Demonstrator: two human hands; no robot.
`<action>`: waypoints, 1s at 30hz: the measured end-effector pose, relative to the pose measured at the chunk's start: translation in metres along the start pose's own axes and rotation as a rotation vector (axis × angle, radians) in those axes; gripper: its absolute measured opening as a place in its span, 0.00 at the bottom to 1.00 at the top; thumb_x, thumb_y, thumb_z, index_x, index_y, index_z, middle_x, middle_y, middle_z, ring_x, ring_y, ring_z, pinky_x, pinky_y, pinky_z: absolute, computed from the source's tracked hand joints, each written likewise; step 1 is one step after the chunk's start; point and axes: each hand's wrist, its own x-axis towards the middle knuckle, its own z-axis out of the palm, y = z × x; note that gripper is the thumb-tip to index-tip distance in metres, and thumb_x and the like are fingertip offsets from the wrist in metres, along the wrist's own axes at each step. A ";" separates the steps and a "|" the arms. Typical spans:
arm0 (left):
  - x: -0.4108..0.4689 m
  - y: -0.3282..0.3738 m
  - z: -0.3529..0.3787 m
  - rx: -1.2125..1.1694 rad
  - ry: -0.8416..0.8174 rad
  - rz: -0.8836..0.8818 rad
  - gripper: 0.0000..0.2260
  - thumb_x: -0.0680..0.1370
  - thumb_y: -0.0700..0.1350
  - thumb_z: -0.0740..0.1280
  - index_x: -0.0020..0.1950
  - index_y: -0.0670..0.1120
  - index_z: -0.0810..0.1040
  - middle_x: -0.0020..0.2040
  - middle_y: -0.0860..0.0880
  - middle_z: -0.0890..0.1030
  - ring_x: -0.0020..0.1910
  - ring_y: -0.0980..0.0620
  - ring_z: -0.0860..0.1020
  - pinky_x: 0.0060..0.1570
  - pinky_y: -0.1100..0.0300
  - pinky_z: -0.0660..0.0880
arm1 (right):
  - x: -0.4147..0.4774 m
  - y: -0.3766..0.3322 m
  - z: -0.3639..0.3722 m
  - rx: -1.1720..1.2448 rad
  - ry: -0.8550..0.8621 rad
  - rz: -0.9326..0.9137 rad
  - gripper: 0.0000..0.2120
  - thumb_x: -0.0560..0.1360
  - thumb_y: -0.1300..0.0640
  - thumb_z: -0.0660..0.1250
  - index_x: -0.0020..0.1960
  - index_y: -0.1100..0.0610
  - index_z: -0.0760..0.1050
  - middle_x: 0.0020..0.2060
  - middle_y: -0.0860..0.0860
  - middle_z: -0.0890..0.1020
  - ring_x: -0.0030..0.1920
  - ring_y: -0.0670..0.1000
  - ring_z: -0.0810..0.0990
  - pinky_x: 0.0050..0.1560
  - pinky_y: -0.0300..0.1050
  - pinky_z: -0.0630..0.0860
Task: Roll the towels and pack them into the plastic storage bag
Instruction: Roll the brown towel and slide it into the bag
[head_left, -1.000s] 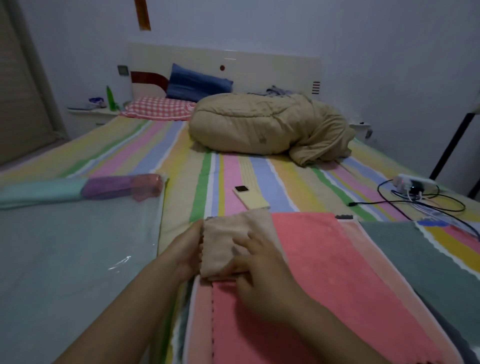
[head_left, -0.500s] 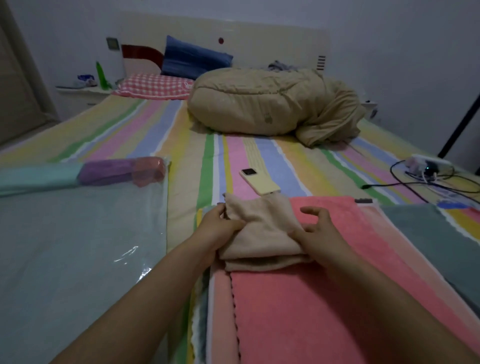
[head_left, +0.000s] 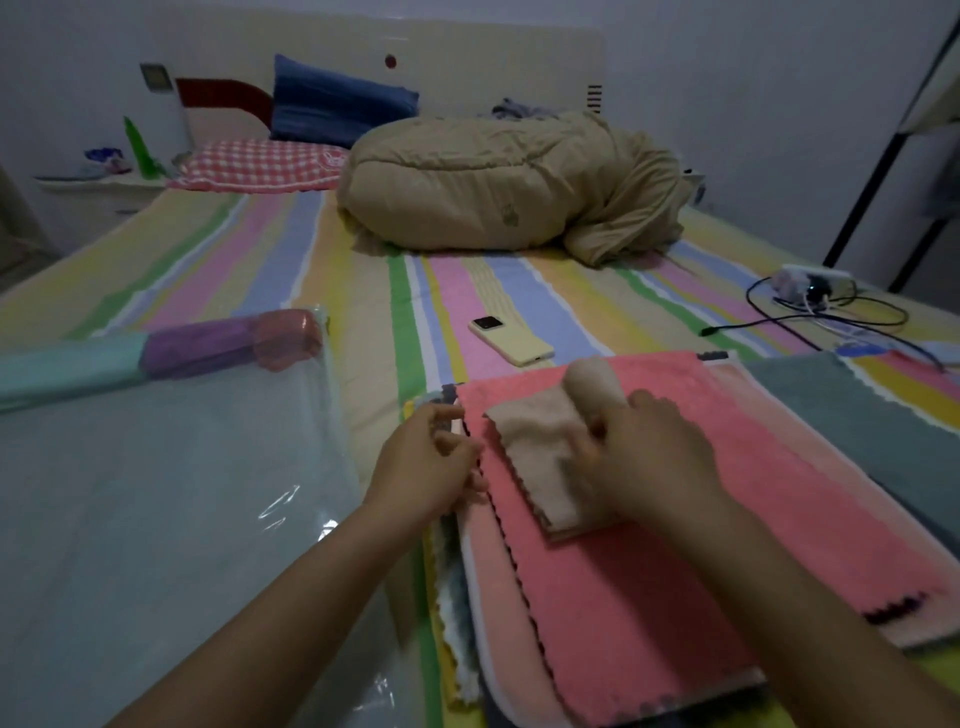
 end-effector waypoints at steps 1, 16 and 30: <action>-0.003 -0.006 -0.008 0.052 0.030 0.043 0.13 0.77 0.38 0.65 0.60 0.48 0.73 0.43 0.45 0.83 0.32 0.47 0.83 0.30 0.58 0.77 | -0.008 -0.016 0.002 -0.086 0.003 -0.007 0.28 0.75 0.33 0.54 0.60 0.54 0.73 0.57 0.56 0.73 0.57 0.58 0.70 0.55 0.53 0.67; -0.017 -0.099 -0.129 1.042 0.291 0.135 0.25 0.81 0.60 0.50 0.77 0.53 0.58 0.78 0.46 0.55 0.77 0.44 0.51 0.74 0.41 0.49 | -0.016 -0.041 0.030 -0.239 0.076 0.055 0.22 0.76 0.41 0.62 0.58 0.58 0.72 0.58 0.56 0.70 0.56 0.60 0.71 0.48 0.51 0.69; 0.064 -0.096 -0.186 1.227 0.313 -0.122 0.32 0.77 0.68 0.44 0.78 0.56 0.46 0.79 0.44 0.44 0.77 0.41 0.42 0.71 0.34 0.41 | 0.004 -0.151 0.018 1.154 -0.140 -0.068 0.06 0.74 0.57 0.68 0.45 0.59 0.82 0.37 0.54 0.84 0.39 0.54 0.82 0.43 0.49 0.78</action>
